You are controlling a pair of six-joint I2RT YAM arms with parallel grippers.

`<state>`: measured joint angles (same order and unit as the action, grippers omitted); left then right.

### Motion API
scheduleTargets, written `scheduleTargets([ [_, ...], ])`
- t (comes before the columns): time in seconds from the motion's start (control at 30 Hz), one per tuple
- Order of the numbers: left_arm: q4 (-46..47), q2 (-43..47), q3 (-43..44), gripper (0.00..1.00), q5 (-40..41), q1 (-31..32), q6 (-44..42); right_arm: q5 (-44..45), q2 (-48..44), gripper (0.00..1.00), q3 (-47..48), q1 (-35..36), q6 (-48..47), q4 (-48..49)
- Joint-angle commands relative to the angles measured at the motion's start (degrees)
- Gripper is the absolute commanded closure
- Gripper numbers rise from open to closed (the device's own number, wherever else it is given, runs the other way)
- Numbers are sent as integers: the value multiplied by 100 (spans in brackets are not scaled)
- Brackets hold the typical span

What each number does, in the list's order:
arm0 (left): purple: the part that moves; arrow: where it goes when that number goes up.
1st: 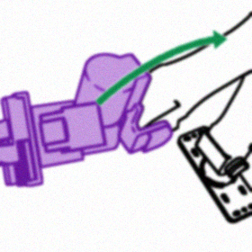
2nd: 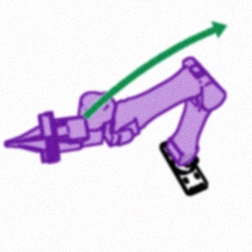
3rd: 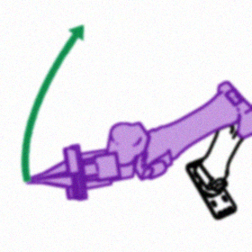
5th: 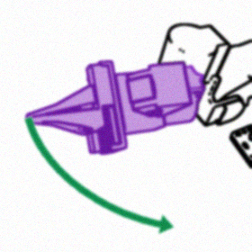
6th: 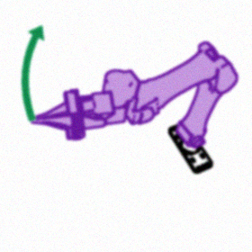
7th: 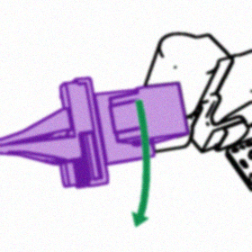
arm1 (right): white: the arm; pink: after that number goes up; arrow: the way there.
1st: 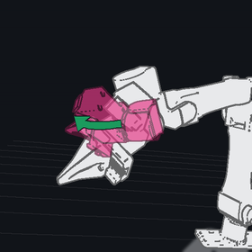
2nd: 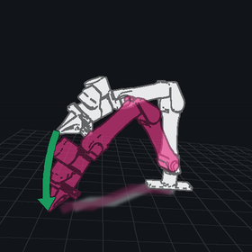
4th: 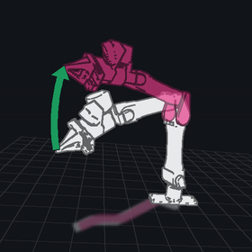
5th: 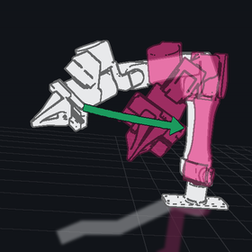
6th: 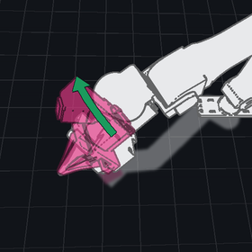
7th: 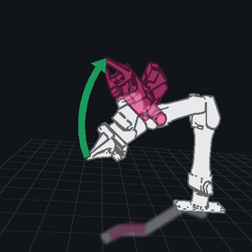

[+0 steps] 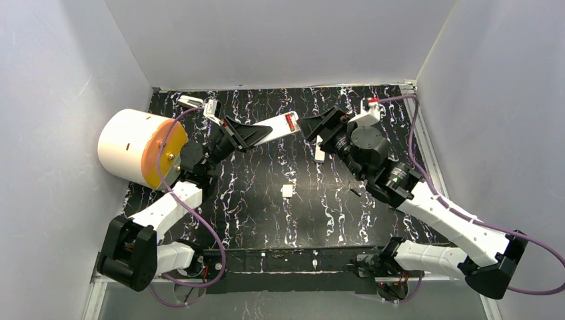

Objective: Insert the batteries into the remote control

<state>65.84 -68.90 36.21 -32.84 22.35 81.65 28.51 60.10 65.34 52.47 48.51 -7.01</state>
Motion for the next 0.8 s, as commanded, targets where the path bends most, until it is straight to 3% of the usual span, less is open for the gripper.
scheduleTargets([
  [0.0, 288, 170, 245, 100, -62, -3, -27, 205, -270, 4, -670, -10, 1905, 1145],
  [0.13, 282, 150, 246, 100, -83, -6, -26, 92, -245, 3, -948, -18, 2716, 1499],
  [0.33, 280, 140, 238, 100, -83, 0, -35, -1, -181, 3, -1171, -18, 3168, 2038],
  [0.77, 284, 115, 256, 100, -166, -7, -52, -596, 280, 2, -954, -104, 3149, 2468],
])
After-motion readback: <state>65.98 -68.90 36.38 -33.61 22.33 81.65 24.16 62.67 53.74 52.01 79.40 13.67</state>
